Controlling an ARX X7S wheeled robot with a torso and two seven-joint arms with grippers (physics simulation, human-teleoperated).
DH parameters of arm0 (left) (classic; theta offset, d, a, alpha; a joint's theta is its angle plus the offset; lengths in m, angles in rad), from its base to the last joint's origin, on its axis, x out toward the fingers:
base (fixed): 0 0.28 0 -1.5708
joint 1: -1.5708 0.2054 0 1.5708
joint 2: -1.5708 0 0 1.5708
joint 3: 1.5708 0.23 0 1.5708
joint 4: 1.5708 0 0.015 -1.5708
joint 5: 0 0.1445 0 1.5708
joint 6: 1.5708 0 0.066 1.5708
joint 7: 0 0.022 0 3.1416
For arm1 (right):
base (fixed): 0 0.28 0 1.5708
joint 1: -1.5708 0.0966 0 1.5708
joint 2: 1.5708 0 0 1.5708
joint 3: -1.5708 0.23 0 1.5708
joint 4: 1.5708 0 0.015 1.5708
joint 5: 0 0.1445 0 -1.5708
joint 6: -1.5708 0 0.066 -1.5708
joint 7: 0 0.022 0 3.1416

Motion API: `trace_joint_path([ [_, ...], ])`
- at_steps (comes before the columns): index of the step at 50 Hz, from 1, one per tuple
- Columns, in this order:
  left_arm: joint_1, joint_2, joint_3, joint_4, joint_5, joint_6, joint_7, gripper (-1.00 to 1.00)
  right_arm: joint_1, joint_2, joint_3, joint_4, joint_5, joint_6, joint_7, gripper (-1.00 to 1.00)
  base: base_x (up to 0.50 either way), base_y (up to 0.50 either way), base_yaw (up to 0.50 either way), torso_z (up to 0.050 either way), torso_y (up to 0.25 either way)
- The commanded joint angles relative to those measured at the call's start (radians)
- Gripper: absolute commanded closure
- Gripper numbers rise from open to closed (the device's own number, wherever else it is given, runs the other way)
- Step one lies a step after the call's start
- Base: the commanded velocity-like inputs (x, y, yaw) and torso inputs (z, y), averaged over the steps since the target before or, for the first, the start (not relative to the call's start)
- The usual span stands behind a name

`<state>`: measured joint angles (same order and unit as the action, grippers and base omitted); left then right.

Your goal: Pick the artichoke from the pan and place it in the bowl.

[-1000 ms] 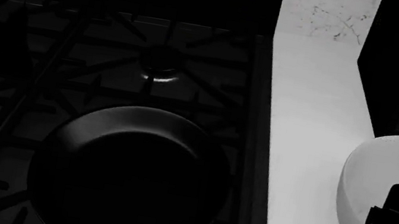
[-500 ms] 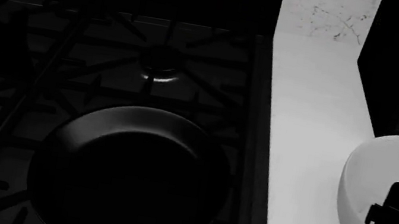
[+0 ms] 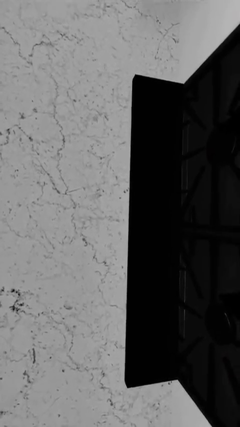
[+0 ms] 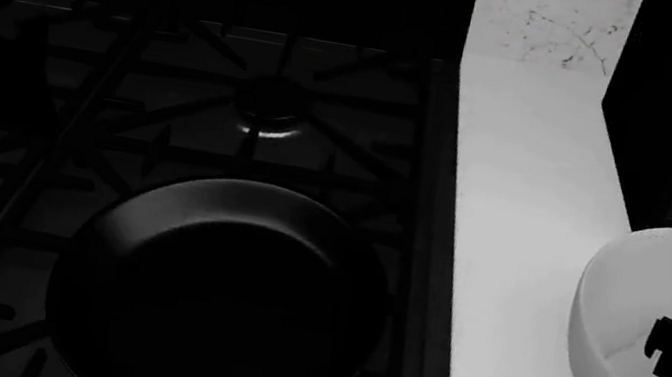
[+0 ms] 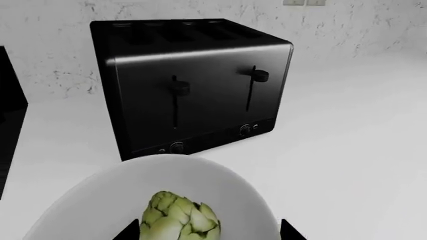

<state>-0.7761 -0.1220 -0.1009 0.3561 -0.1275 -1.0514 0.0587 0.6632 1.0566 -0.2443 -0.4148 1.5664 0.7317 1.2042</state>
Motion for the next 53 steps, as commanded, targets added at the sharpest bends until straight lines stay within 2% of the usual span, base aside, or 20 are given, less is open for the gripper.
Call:
trace_joint_path([
  [1,0.010,0.013,-0.021,0.031,0.000,-0.019,0.014,-1.00,0.057,0.057,0.079,-0.136,0.086,0.015,0.048,-1.00,0.00,0.00,0.00,0.000,0.000],
  [14,0.013,0.008,-0.028,0.081,-0.021,-0.054,0.005,-1.00,0.143,0.159,0.169,-0.295,0.234,0.000,0.143,-1.00,0.00,0.00,0.00,0.000,0.000],
  [22,0.024,0.008,-0.032,0.088,-0.031,-0.049,0.000,-1.00,0.109,0.214,0.259,-0.373,0.279,-0.042,0.164,-1.00,0.00,0.00,0.00,0.000,0.000],
  [32,0.032,0.005,-0.033,0.082,-0.042,-0.036,-0.003,-1.00,0.046,0.233,0.354,-0.464,0.275,-0.067,0.182,-1.00,0.00,0.00,0.00,0.000,0.000],
  [40,0.035,0.002,-0.031,0.083,-0.050,-0.037,-0.008,-1.00,0.069,0.224,0.346,-0.520,0.253,-0.060,0.186,-1.00,0.00,0.00,0.00,0.000,0.000],
  [53,0.052,-0.002,-0.037,0.078,-0.063,-0.021,-0.013,-1.00,0.174,0.101,0.256,-0.590,0.157,-0.030,0.098,-1.00,0.00,0.00,0.00,0.000,0.000],
])
